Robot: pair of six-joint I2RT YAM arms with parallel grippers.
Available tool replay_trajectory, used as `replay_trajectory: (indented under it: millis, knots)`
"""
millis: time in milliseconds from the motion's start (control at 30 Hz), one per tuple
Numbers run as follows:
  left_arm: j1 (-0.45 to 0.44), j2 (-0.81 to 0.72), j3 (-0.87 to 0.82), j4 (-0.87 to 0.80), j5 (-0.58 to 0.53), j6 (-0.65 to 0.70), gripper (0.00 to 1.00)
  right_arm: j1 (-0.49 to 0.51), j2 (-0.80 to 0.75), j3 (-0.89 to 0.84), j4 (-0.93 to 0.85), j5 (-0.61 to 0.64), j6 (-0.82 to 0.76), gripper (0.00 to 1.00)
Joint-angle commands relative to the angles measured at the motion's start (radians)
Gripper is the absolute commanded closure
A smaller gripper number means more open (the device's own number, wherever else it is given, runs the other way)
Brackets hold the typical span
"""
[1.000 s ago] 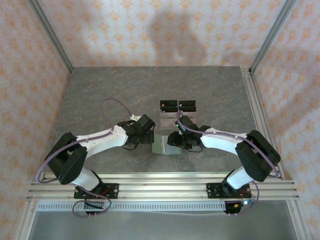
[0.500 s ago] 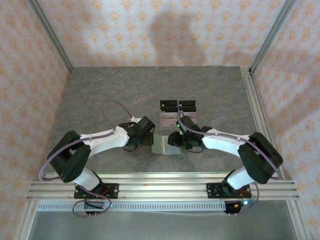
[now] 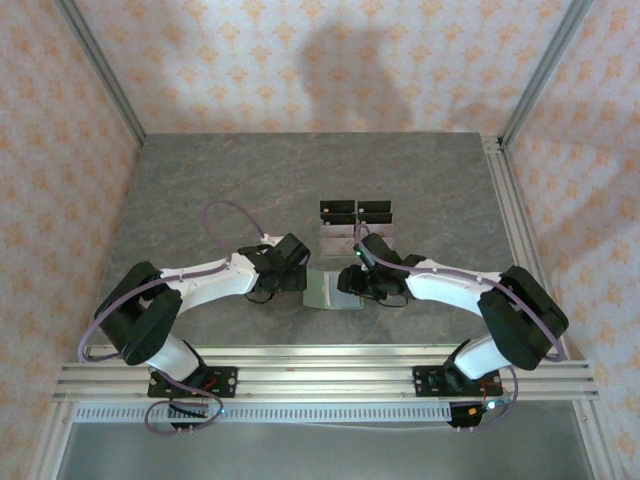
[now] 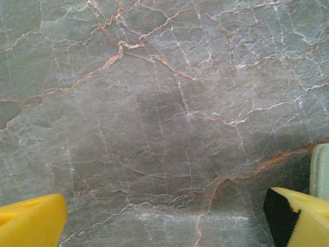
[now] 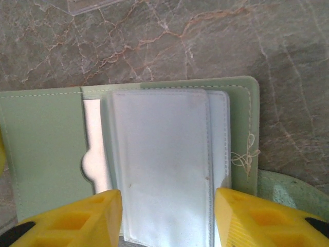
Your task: Put the credit cards into the card holder
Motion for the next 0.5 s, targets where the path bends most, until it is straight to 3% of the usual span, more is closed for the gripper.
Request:
replay_trajectory:
  millis: [0, 467]
  knots:
    - [0.007, 0.008, -0.017, 0.006, -0.020, 0.011, 0.00, 0.004, 0.017, -0.014, -0.011, 0.029, 0.010, 0.50]
    - [0.001, 0.017, -0.026, 0.028, -0.009, -0.005, 0.00, 0.004, 0.051, 0.013, 0.041, -0.053, -0.006, 0.52]
